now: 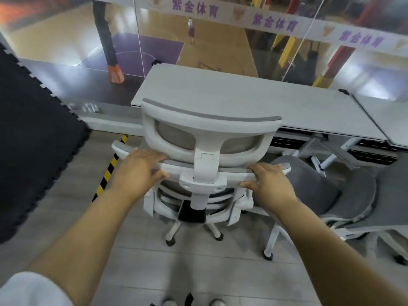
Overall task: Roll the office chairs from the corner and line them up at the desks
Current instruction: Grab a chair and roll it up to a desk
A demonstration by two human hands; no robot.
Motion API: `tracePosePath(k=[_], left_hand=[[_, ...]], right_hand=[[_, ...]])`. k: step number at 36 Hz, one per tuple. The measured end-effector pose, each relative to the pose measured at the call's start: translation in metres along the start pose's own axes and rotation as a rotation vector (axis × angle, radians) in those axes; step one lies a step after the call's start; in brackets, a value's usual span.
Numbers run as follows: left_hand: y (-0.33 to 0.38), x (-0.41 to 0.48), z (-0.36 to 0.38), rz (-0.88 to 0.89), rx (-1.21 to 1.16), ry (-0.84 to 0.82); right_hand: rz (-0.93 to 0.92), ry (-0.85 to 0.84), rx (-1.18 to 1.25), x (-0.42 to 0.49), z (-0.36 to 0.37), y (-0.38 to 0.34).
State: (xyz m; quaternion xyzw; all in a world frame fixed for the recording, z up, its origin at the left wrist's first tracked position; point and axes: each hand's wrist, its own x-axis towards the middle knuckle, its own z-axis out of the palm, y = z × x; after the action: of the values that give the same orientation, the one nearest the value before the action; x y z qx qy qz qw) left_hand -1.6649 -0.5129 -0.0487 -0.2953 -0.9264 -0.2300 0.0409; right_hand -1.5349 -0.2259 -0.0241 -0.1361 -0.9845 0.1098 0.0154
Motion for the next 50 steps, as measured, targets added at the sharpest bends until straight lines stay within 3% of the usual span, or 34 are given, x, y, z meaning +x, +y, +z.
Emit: tracePosePath(k=[16, 32, 41, 50], left_hand=[[-0.016, -0.007, -0.010, 0.033, 0.021, 0.086], [-0.025, -0.005, -0.009, 0.008, 0.032, 0.030], [-0.014, -0.010, -0.018, -0.015, 0.079, -0.047], [0.016, -0.031, -0.025, -0.172, 0.183, -0.103]], right_hand=[[-0.008, 0.009, 0.012, 0.009, 0.016, -0.028], [0.022, -0.028, 0.002, 0.010, 0.010, -0.037], [0.019, -0.220, -0.111, 0.010, -0.012, -0.039], [0.021, -0.295, -0.102, -0.005, -0.042, -0.013]])
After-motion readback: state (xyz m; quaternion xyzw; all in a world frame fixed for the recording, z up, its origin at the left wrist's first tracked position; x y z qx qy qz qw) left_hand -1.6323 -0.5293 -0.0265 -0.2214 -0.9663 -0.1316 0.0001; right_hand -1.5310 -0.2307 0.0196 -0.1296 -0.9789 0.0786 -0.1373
